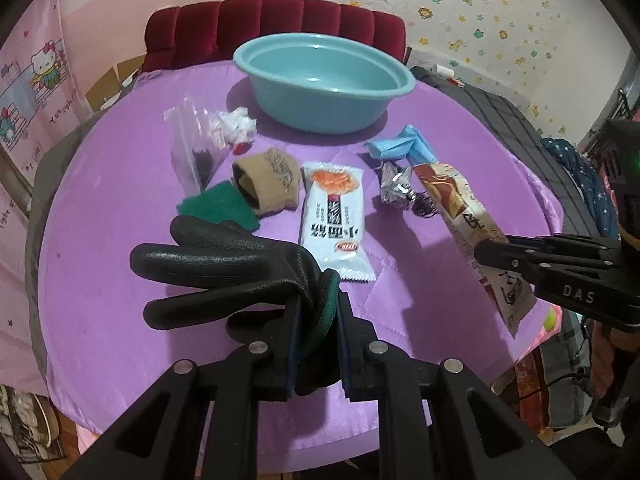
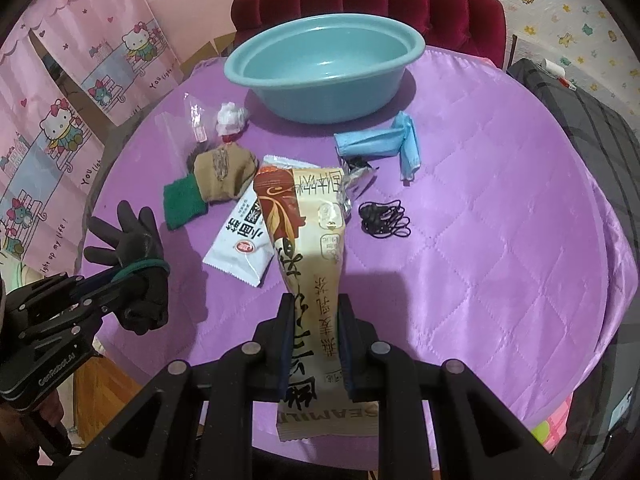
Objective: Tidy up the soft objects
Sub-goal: 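Carry the glove and snack bar together over the blue basin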
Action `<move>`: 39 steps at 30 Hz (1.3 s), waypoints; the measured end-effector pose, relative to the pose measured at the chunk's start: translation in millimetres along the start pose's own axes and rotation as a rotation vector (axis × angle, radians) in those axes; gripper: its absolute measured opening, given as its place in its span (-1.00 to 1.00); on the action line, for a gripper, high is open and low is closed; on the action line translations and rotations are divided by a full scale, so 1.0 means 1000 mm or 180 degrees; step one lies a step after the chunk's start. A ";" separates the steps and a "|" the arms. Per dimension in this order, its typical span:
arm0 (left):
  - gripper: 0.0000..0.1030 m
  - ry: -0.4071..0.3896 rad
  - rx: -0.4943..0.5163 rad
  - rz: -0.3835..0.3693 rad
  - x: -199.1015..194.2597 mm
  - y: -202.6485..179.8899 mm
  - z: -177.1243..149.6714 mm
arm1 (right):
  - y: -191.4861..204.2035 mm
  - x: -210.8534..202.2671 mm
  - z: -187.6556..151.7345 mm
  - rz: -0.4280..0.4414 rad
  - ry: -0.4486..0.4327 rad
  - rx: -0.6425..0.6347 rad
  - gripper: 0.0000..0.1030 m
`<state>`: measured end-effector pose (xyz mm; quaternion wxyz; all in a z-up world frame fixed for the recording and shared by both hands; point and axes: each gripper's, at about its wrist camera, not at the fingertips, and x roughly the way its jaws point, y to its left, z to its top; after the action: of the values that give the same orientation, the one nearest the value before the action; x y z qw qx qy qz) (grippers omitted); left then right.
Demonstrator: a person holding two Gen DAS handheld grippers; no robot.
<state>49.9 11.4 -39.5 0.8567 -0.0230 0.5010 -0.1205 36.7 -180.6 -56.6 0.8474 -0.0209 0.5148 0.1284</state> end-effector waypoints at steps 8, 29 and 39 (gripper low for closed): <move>-0.66 -0.0114 0.0121 -0.0122 -0.012 -0.009 0.026 | 0.002 -0.011 0.022 -0.0053 -0.0074 -0.0005 -0.61; -0.66 -0.0274 0.0357 -0.0332 0.002 -0.032 0.114 | -0.014 -0.020 0.103 -0.0072 -0.0174 0.0078 -0.60; -0.66 -0.0302 0.0350 -0.0383 0.022 -0.032 0.163 | -0.021 -0.011 0.149 -0.0044 -0.0229 0.0136 -0.60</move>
<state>195.3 -37.6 27.7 0.8706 -0.0117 0.4502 -0.1979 166.6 -177.7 20.7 0.8665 -0.0017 0.4864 0.1123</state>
